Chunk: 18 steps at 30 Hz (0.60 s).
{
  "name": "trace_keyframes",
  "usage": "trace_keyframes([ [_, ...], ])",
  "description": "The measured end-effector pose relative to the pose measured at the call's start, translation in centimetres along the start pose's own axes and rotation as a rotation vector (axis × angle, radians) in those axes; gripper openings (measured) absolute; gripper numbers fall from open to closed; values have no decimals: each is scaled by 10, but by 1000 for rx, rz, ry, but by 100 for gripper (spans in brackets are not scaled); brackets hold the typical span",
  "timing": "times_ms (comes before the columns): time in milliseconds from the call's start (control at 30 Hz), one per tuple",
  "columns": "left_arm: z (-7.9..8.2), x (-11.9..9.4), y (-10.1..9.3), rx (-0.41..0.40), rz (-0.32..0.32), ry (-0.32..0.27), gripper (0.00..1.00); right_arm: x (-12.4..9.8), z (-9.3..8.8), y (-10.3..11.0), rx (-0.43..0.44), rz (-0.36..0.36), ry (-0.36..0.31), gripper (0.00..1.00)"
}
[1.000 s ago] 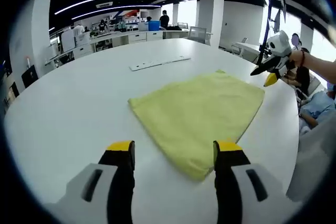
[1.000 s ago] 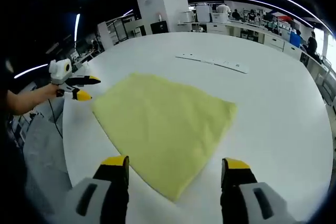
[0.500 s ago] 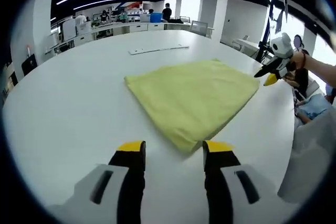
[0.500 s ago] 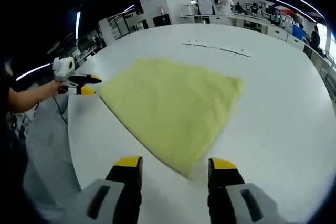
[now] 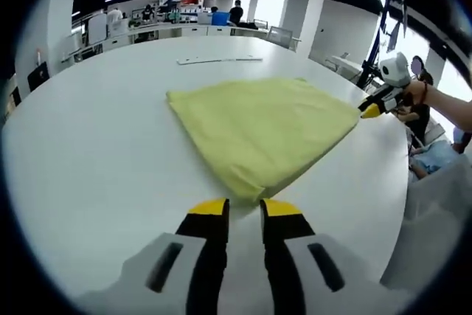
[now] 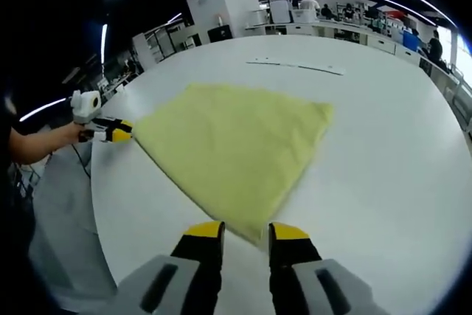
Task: Fold the garment on the visible template until the final outline fits inside the template.
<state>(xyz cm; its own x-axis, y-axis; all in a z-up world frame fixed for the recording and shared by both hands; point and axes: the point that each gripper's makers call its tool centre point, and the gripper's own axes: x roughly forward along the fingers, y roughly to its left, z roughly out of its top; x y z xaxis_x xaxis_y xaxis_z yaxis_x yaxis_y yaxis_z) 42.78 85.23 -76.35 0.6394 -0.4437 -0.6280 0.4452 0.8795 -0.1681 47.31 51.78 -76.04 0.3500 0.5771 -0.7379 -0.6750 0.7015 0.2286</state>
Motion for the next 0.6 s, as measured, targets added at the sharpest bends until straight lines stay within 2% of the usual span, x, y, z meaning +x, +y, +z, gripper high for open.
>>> trace_keyframes([
  [133,2,1,0,-23,-5,-12,4,1,0,0,0,3,-3,11],
  [233,3,2,1,-36,-5,-14,0,2,-1,-2,-18,-7,0,8],
  [300,4,2,0,-35,-8,-17,0,2,-1,-2,-30,-7,1,7],
  [367,4,2,-1,-26,-12,-13,0,1,-1,-3,-40,-9,0,0],
  [600,4,-4,3,3,6,-1,0,0,0,-2,-42,-5,-8,0],
])
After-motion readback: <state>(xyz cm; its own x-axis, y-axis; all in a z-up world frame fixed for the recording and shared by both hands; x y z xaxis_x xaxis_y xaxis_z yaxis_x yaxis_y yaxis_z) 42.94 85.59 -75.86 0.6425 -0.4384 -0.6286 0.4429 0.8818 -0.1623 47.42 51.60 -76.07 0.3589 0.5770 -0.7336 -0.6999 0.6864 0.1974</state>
